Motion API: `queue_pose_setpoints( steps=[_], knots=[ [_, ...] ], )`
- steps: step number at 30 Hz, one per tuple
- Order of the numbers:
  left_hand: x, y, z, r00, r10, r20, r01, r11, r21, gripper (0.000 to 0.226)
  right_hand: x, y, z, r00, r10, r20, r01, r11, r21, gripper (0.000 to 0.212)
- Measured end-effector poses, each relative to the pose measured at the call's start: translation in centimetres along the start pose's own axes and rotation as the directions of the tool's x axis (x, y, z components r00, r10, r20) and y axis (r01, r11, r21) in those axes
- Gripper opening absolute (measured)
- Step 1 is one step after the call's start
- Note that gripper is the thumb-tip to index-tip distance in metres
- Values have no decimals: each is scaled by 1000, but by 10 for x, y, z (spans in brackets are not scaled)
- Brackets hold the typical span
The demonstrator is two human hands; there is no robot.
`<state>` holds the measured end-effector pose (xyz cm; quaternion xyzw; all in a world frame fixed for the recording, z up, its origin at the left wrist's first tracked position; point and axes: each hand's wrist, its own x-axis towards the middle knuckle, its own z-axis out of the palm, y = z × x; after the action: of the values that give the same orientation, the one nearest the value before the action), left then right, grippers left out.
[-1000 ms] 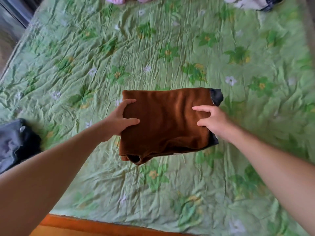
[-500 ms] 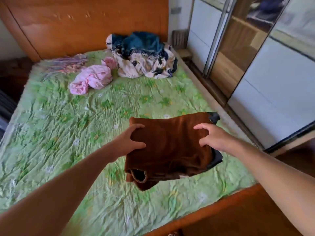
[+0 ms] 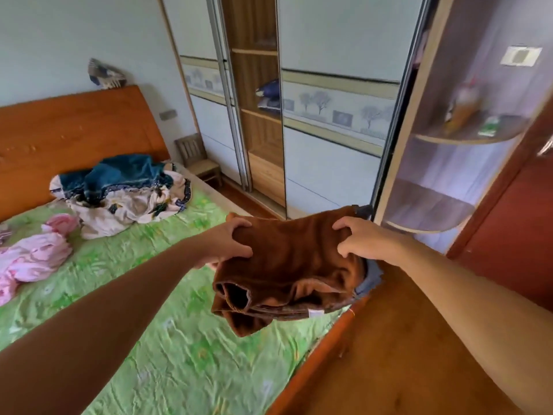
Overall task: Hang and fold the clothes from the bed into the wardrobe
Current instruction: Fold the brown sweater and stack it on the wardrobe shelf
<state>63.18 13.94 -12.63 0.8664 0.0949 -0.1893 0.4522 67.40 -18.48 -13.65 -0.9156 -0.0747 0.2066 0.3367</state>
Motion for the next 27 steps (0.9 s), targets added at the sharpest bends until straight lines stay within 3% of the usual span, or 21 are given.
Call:
queue_pose_setpoints(
  steps=[5, 11, 27],
  knots=[
    [65, 97, 74, 997, 25, 73, -28, 999, 44, 68, 5, 78, -101, 997, 60, -40, -62, 997, -49, 71],
    [132, 173, 116, 998, 62, 26, -66, 974, 216, 76, 57, 126, -182, 998, 63, -16, -64, 988, -142, 72],
    [353, 261, 51, 997, 3, -79, 21, 955, 295, 83, 313, 104, -298, 991, -118, 66, 130, 965, -226, 82]
  ],
)
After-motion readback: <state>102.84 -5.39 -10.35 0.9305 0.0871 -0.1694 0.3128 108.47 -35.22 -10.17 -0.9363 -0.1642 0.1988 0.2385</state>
